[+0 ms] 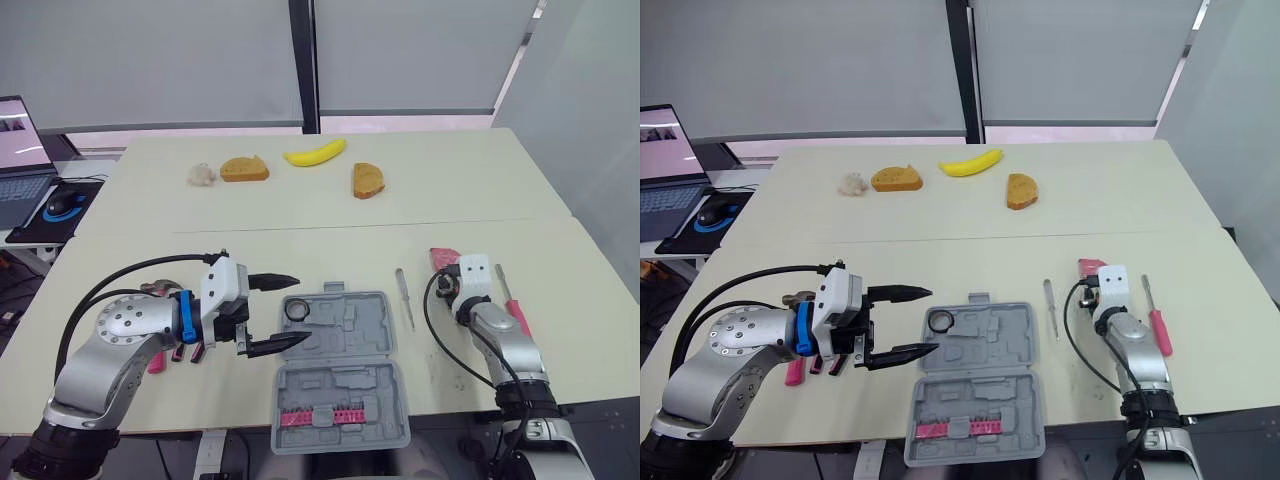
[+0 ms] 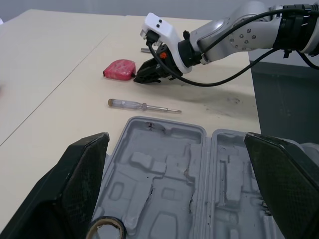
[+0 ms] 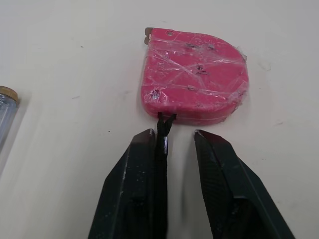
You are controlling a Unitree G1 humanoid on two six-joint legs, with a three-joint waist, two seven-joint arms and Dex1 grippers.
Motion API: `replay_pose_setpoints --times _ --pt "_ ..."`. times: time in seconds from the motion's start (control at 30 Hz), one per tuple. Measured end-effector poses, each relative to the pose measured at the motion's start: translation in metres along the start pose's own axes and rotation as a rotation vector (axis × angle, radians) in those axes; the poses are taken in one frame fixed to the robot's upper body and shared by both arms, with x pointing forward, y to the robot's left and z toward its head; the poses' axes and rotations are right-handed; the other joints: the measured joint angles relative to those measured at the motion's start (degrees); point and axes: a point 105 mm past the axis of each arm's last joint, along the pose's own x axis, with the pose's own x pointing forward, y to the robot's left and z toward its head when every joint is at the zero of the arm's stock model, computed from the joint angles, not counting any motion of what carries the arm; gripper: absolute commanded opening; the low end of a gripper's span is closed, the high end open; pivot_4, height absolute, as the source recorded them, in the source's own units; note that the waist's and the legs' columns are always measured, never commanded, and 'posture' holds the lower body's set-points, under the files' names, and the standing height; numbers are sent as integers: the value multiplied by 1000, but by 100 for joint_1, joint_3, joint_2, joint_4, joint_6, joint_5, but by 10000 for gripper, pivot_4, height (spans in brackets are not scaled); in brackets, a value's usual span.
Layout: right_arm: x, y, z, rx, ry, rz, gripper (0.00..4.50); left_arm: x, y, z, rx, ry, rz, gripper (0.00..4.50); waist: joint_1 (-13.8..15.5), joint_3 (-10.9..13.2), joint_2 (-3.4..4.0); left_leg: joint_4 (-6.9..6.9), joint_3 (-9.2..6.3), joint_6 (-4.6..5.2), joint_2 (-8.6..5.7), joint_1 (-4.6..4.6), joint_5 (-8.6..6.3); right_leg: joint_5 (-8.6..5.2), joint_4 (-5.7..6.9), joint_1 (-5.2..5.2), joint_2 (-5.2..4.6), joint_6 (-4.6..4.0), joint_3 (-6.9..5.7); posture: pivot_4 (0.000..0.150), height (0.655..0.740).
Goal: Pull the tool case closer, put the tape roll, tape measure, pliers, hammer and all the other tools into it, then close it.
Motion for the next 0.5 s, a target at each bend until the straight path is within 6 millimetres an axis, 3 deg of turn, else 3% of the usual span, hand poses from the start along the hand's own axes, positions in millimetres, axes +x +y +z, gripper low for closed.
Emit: replay_pose_setpoints --times 0.13,0.5 --pt "0 -1 0 3 0 -2 75 1 0 0 14 -7 4 45000 -1 0 0 0 1 0 0 0 0 0 0 0 0 0 1 1500 7400" --pt "0 5 0 15 -3 51 75 2 0 3 28 -13 -11 45000 -4 0 0 0 2 0 1 1 0 0 2 -1 1 0 2 1500 7400"
